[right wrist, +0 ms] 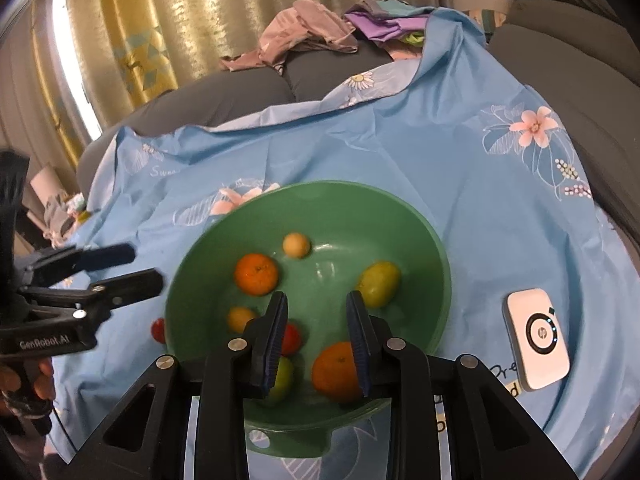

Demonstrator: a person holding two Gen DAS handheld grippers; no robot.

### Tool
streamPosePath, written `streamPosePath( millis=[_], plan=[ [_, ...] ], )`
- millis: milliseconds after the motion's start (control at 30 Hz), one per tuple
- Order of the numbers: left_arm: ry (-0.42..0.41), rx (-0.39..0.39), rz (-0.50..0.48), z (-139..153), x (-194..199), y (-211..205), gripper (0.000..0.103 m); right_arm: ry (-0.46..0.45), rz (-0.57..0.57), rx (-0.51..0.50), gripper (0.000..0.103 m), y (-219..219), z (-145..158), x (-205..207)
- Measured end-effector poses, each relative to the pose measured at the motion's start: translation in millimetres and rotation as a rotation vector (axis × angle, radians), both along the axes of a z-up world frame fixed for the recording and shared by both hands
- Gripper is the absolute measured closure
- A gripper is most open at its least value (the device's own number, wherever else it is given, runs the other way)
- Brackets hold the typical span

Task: Organize fruits
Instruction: 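Carry both small fruits over the bowl and open both tools, then grasp a red tomato with the left tool while the right tool grasps another tomato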

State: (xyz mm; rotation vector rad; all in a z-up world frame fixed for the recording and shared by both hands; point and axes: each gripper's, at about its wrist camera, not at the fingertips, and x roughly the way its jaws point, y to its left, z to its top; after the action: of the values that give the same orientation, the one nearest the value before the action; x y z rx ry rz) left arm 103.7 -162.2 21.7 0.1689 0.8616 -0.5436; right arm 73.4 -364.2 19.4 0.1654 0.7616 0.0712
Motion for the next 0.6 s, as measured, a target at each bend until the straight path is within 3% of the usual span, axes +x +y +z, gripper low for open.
streamPosePath(
  millis=[200,433,533,600],
  plan=[
    [0.067,0.028,0.073,-30,-9,40,0.038,-0.006,0.022,0.039,0.073,8,0,-3],
    [0.117,0.057,0.072,-62,-9,39,0.04,-0.015,0.098,0.053,0.073,32,1,-7],
    [0.122,0.065,0.058,-70,-3,30,0.047,-0.023,0.126,0.044,0.073,41,3,-7],
    [0.136,0.069,0.048,-76,2,25,0.058,-0.026,0.139,0.042,0.073,45,4,-6]
  ],
)
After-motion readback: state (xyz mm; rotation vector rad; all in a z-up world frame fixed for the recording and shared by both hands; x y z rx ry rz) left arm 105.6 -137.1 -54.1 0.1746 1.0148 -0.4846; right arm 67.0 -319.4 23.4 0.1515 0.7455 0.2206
